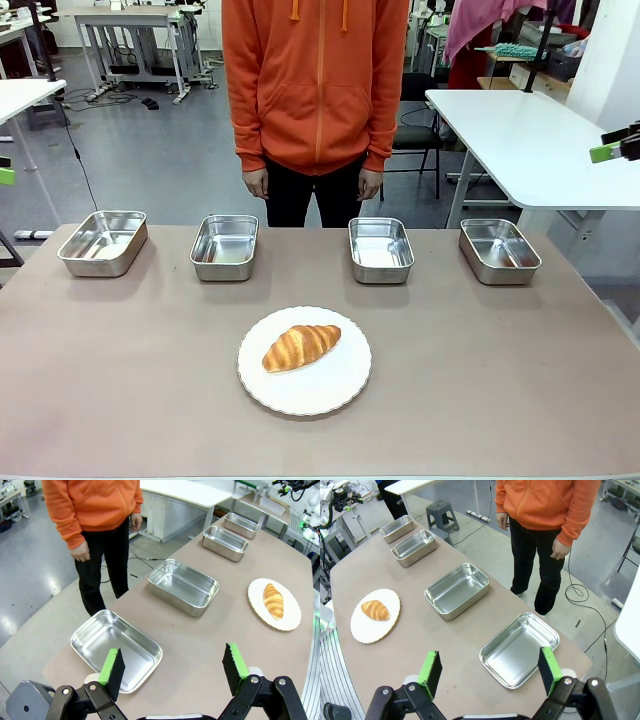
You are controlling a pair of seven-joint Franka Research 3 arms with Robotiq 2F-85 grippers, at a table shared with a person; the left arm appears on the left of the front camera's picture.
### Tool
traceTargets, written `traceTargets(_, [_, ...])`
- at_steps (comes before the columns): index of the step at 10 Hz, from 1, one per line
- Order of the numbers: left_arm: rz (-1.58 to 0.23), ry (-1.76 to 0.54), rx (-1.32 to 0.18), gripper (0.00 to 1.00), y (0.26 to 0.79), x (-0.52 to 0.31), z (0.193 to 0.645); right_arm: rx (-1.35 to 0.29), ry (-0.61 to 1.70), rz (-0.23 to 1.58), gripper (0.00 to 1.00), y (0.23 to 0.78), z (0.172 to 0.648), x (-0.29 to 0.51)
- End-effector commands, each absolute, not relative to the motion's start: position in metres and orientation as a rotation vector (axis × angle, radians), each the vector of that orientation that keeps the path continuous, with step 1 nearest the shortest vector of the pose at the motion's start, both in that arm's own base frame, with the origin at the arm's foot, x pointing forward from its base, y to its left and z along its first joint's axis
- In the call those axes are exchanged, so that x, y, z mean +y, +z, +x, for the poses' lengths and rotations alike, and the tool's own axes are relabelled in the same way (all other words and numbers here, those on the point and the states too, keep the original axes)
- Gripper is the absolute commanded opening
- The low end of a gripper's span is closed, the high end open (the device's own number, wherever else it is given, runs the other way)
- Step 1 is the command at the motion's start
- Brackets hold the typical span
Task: Place the bread in the container.
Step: Place the Butter Roll into the Airtight Container indicated by the human.
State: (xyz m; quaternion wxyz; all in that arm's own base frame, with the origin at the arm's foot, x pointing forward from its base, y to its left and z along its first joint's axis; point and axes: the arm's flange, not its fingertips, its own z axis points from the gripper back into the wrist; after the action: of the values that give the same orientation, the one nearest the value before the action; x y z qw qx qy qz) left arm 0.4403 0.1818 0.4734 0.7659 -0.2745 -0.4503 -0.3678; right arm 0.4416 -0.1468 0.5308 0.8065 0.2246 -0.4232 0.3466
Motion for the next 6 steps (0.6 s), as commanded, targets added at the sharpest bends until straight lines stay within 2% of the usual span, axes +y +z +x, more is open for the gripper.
traceTargets(1, [-0.6, -0.811, -0.993, 1.0, 0.4746, 0.183, 0.4385, -0.918, 0.744, 0.485, 1.0, 0.533, 0.4415, -0.1457])
traceTargets(6, [-0.6, -0.811, -0.993, 1.0, 0.4746, 0.183, 0.4385, -0.918, 0.744, 0.485, 1.0, 0.533, 0.4415, -0.1457])
